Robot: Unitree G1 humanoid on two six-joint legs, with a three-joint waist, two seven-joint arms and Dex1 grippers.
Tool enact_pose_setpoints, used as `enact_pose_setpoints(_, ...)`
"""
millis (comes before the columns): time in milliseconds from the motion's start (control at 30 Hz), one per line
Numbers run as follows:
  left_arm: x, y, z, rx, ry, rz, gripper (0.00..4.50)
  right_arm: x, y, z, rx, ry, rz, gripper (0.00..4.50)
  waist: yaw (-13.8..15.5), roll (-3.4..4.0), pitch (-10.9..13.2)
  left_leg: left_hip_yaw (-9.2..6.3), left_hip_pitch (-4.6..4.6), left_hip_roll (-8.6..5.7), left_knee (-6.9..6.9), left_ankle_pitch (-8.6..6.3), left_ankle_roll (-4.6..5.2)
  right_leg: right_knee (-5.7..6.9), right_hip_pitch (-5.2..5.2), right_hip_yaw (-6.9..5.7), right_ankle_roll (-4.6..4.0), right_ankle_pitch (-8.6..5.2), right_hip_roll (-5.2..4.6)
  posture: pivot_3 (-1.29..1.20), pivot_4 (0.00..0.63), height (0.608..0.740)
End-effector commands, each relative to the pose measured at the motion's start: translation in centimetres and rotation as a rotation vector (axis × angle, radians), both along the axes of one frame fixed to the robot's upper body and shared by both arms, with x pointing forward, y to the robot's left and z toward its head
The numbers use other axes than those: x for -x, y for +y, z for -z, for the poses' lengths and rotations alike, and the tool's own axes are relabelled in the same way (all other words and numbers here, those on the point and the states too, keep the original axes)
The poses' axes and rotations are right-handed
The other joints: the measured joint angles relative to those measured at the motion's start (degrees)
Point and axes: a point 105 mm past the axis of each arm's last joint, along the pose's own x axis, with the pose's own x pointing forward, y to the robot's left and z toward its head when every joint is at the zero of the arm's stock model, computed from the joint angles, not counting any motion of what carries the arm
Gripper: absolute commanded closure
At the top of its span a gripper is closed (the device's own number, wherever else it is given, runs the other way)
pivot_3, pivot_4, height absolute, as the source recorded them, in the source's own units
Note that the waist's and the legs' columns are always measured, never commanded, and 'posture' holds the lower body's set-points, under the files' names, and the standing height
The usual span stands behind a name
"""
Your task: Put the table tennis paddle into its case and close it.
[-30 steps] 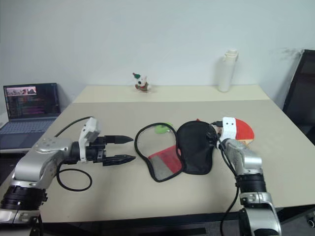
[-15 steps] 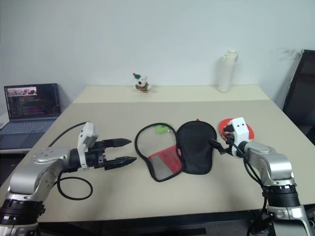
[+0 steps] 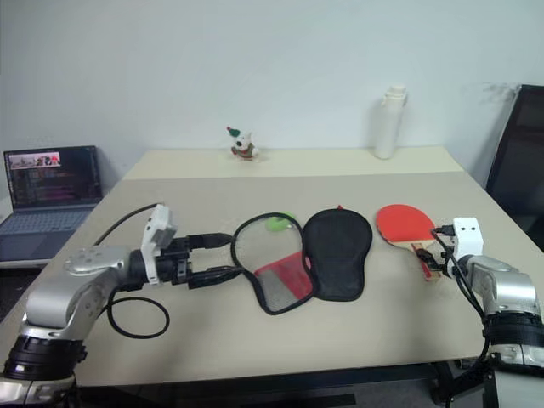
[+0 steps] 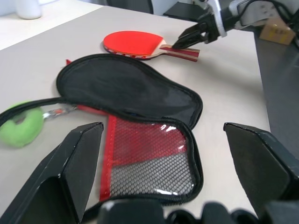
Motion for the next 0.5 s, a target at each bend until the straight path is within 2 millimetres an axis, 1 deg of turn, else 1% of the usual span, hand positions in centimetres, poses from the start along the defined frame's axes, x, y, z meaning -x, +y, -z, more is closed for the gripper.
enact_pose_setpoints(33, 0.0, -0.2, -1.0, -0.002, -0.045, 0.018, 0.0, -1.2, 0.3, -1.0, 0.002, -0.051, -0.013, 0.06, 0.1, 0.0, 0.0, -0.01, 0.0, 0.01, 0.0, 0.0, 0.0, 0.0, 0.0, 0.0, 0.0, 0.0, 0.01, 0.0, 0.15, 0.74)
enact_pose_setpoints(200, 0.0, 0.0, -0.9, -0.005, -0.045, 0.013, 0.0, -2.0, 1.4, 0.0, 0.006, -0.025, -0.049, 0.06, 0.2, 0.0, 0.0, -0.01, -0.02, 0.0, 0.01, 0.0, 0.0, -0.02, 0.0, 0.0, 0.0, 0.0, 0.01, 0.0, 0.15, 0.74)
enact_pose_setpoints(400, 0.2, 0.4, -0.8, -0.008, -0.042, -0.008, 0.0, -2.1, 2.0, 1.2, 0.032, 0.025, -0.075, 0.06, 0.2, 0.0, 0.0, -0.02, -0.01, 0.01, 0.02, 0.0, 0.0, 0.0, 0.01, 0.0, -0.01, 0.01, 0.0, 0.0, 0.15, 0.74)
enact_pose_setpoints(500, 0.3, 0.6, -0.7, -0.008, -0.042, -0.018, 0.0, -2.2, 2.1, 1.5, 0.035, 0.032, -0.063, 0.58, 0.1, -0.01, 0.0, -0.01, 0.02, 0.02, 0.02, 0.0, -0.01, 0.01, 0.02, 0.02, -0.01, 0.01, 0.0, 0.0, 0.15, 0.74)
